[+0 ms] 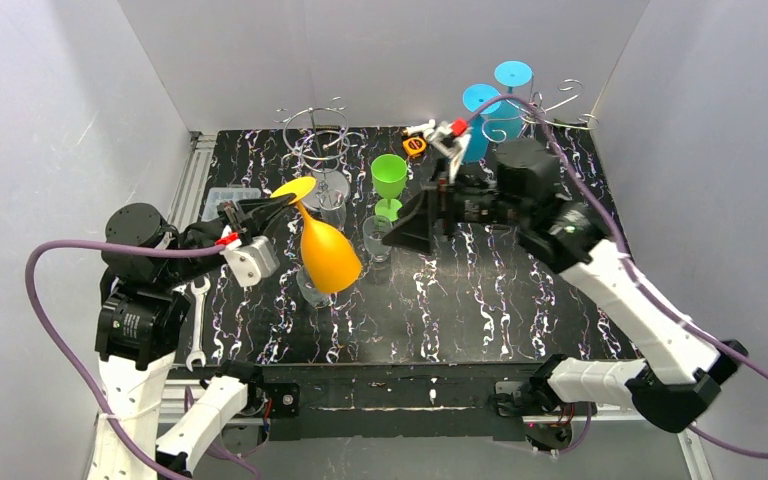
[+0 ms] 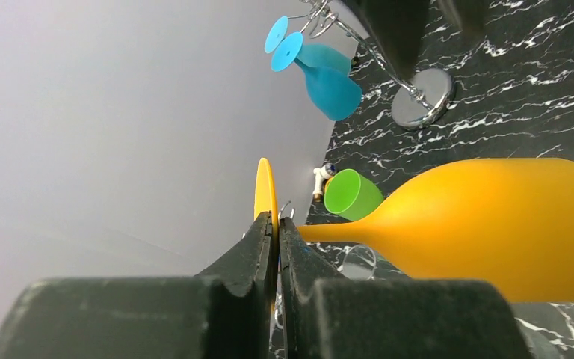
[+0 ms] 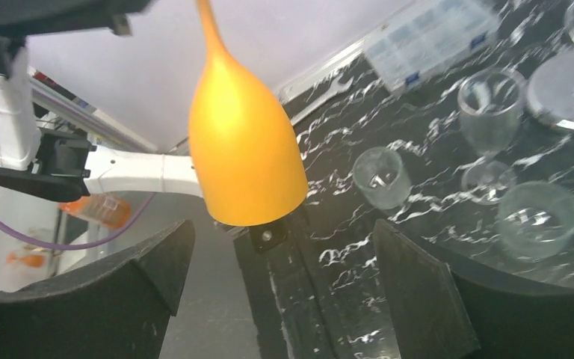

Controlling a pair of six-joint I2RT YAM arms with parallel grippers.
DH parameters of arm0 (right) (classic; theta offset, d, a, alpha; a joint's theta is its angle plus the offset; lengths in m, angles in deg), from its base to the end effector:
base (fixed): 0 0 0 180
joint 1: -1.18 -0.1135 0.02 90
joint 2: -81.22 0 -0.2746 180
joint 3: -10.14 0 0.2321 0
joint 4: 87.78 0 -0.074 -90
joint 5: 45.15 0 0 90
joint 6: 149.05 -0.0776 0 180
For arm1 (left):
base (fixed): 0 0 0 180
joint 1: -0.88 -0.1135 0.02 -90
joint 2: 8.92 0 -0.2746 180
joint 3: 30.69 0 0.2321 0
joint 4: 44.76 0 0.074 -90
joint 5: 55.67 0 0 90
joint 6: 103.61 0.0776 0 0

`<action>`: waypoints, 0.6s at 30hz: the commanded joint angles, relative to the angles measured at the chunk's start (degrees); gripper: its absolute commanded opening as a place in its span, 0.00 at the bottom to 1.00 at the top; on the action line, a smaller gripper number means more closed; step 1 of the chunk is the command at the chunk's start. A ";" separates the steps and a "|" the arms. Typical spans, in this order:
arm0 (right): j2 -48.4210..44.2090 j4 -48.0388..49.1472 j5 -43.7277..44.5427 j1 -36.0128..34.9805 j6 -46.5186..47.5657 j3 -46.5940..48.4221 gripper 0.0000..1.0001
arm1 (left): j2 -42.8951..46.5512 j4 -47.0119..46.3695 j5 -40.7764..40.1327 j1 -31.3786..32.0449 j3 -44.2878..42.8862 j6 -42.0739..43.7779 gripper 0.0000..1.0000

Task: Place the wine glass upside down on the wine glass rack

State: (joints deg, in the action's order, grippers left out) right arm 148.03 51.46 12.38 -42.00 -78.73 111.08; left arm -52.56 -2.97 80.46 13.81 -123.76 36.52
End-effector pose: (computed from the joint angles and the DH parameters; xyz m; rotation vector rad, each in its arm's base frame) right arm 0.1483 0.1963 0.4800 -0.8163 1.6526 1.2718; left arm 0.0838 -0.0766 0.4963 1.2469 0.7949 -0.0518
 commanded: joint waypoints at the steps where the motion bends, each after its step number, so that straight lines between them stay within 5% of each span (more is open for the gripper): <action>1: 2.19 18.53 0.55 -5.17 -7.38 -5.43 0.98 | -0.43 -2.74 2.69 0.23 0.53 5.76 0.00; 12: 6.78 29.93 9.16 -15.99 -4.73 -8.26 0.98 | 0.15 -7.36 4.94 0.75 2.72 5.85 0.00; 18: 10.89 27.19 17.99 -20.80 1.26 -8.41 0.98 | 0.13 -7.65 4.50 0.82 1.88 4.79 0.00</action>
State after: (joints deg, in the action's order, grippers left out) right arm 156.01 76.44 24.19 -59.68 -81.64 103.36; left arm -52.73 -7.02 83.56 14.25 -121.14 42.27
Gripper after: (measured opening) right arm 0.983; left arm 0.019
